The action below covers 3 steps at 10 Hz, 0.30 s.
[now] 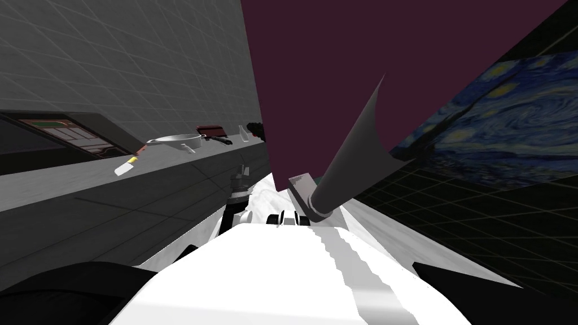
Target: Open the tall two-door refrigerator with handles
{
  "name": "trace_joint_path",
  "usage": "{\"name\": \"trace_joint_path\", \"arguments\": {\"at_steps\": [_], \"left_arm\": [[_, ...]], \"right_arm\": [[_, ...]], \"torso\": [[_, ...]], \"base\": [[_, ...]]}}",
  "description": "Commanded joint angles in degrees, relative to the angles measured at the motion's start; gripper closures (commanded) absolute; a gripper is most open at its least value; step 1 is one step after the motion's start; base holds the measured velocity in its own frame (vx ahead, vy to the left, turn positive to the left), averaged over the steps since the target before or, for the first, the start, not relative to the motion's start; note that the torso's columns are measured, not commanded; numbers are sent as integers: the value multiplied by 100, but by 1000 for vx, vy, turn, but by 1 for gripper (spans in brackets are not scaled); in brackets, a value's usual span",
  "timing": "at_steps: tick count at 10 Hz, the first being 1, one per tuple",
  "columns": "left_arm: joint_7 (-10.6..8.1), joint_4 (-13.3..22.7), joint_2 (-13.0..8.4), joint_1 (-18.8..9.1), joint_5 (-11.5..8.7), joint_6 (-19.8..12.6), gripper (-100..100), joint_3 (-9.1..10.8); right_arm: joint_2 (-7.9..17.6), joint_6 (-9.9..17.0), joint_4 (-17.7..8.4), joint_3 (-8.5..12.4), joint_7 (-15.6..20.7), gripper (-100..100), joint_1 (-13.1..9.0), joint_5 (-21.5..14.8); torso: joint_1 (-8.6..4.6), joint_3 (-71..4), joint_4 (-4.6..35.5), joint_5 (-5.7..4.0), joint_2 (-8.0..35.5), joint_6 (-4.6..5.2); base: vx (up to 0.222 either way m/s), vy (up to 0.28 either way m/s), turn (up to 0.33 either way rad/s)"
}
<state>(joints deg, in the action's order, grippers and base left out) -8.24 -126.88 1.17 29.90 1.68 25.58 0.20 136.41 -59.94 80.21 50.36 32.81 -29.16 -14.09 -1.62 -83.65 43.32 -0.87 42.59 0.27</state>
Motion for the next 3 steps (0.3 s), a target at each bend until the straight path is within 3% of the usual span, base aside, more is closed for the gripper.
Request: {"name": "trace_joint_path", "arguments": {"at_steps": [1, 2, 3], "left_arm": [[0, 0, 0, 0, 0, 0, 0, 0], [0, 0, 0, 0, 0, 0, 0, 0], [0, 1, -1, 0, 0, 0, 0, 1]], "right_arm": [[41, -58, -65, 182, 1, 100, -121, 129], [332, -66, -337, 65, 0, -100, 149, 111], [345, -66, -376, 65, 0, -100, 149, 111]], "torso": [[2, -8, -4, 8, -5, -1], [5, -18, -11, 13, -7, -3], [41, -47, -55, 33, -7, -14]], "base": [[10, 0, -3], [18, -7, 78], [11, -30, 30]]}}
